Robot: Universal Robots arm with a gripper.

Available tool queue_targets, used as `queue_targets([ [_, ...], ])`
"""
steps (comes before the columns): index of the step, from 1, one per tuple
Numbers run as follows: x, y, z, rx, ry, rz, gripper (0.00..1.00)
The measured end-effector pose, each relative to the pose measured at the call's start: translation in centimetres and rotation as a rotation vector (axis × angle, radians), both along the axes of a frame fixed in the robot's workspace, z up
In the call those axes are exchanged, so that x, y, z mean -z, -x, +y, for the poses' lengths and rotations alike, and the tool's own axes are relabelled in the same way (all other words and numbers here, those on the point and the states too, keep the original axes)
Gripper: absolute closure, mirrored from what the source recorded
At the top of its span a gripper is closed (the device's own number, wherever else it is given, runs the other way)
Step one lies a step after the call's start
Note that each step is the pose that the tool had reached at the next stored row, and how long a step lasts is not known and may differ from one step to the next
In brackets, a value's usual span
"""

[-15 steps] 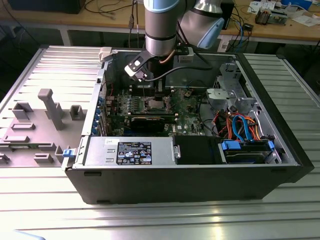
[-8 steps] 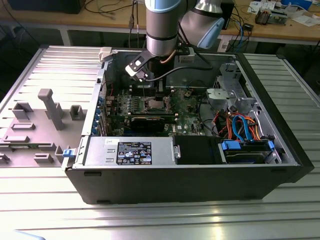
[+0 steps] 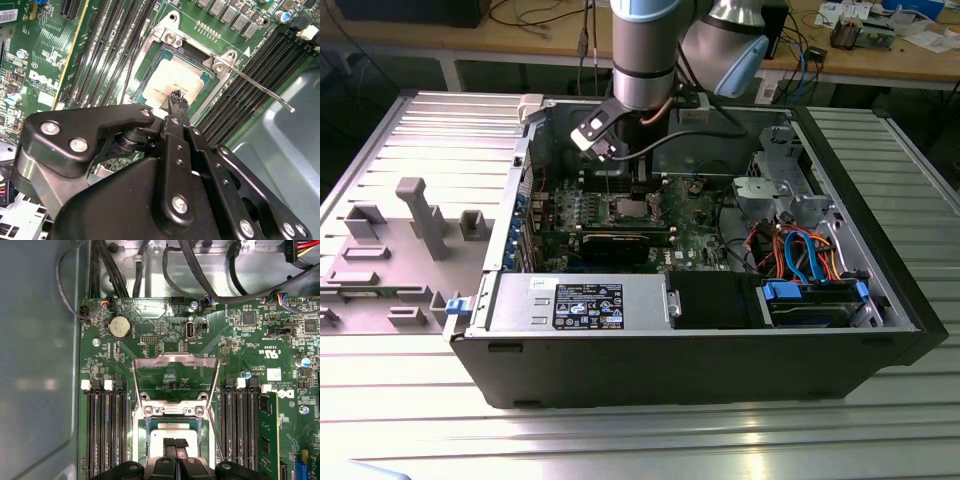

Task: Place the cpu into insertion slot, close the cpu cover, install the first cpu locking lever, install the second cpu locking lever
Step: 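Close the cpu cover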

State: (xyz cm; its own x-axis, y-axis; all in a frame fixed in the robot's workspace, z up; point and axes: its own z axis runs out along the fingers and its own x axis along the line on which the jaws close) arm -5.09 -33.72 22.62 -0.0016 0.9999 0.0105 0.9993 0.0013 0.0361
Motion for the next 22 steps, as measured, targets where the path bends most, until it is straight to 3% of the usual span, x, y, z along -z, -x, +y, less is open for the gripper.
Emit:
queue_targets([
  [22, -0.38, -0.04, 0.00, 0.000, 0.0003, -0.0001, 0.89],
])
